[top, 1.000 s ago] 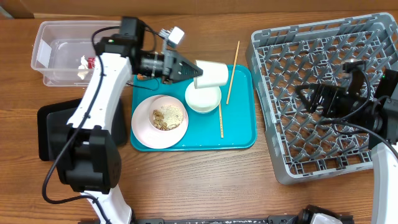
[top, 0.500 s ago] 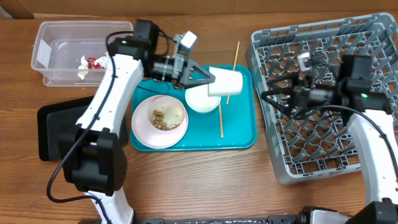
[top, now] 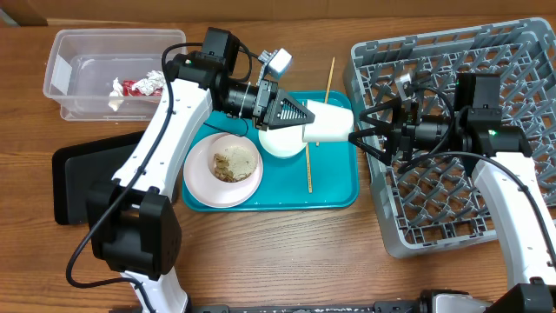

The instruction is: Sort waste into correct bins and load items into the dishwasher

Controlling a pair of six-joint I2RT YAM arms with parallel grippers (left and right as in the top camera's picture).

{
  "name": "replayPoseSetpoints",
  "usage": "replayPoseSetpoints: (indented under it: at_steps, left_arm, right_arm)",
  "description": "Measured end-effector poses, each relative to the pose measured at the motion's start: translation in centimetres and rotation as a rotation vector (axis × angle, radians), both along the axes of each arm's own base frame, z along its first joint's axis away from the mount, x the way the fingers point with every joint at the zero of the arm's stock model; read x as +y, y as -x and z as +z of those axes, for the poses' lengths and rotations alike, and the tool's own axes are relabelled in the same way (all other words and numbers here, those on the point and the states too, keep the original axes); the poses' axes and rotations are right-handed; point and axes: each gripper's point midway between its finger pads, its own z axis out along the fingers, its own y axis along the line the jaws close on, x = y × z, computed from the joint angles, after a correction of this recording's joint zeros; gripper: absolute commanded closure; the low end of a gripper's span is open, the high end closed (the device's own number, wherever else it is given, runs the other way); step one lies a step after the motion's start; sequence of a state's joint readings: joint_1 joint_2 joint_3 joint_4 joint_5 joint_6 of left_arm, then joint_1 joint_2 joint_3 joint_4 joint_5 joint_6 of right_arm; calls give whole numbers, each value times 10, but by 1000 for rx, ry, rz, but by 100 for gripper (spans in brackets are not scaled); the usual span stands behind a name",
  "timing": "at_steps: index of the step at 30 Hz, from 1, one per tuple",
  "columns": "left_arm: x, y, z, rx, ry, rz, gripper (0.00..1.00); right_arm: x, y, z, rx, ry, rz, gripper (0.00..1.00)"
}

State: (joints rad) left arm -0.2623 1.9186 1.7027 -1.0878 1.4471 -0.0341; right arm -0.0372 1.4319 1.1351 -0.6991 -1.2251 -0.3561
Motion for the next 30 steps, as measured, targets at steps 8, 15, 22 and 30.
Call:
replayPoseSetpoints:
  at_steps: [8, 15, 22, 30]
  left_arm:
    - [0, 3, 16, -16, 75, -20, 96]
    - [0, 4, 18, -18, 84, -23, 96]
    - [0, 4, 20, -21, 94, -25, 96]
    - [0, 7, 27, -29, 116, -32, 96]
  right_arm:
    - [7, -7, -12, 20, -11, 29, 0]
    - [20, -1, 6, -59, -104, 128, 0]
    - [23, 7, 14, -59, -154, 171, 6]
    - [35, 11, 12, -66, -141, 200, 21]
